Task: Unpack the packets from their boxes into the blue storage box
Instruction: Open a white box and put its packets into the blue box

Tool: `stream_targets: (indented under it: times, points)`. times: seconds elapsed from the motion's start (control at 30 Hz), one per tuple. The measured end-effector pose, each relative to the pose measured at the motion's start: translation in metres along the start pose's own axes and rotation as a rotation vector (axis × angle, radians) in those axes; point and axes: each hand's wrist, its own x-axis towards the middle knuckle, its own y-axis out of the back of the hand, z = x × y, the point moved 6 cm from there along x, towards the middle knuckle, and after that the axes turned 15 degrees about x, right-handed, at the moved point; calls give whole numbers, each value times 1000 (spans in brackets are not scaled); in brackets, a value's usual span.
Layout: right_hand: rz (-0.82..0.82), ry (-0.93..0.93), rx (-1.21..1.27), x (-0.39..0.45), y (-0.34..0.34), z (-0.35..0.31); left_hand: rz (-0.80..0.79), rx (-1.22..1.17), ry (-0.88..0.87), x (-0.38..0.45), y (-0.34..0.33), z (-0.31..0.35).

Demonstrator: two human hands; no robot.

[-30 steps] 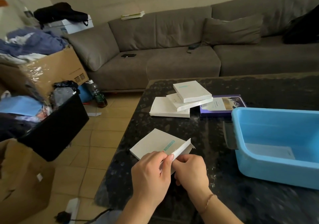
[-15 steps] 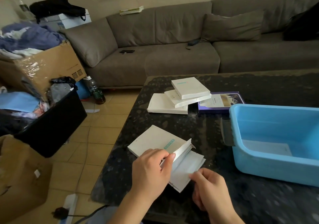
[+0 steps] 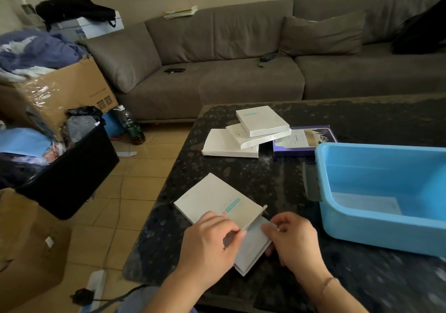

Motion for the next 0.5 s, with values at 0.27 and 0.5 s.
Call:
stream_targets:
  times: [0.27,0.5]
  points:
    - [-41,194,-366,-2,-7,-12,-154,89,-121,-1,-16,5]
    - [-63,145,16,-29,24,3,-124,30,-50,-1,-18,1]
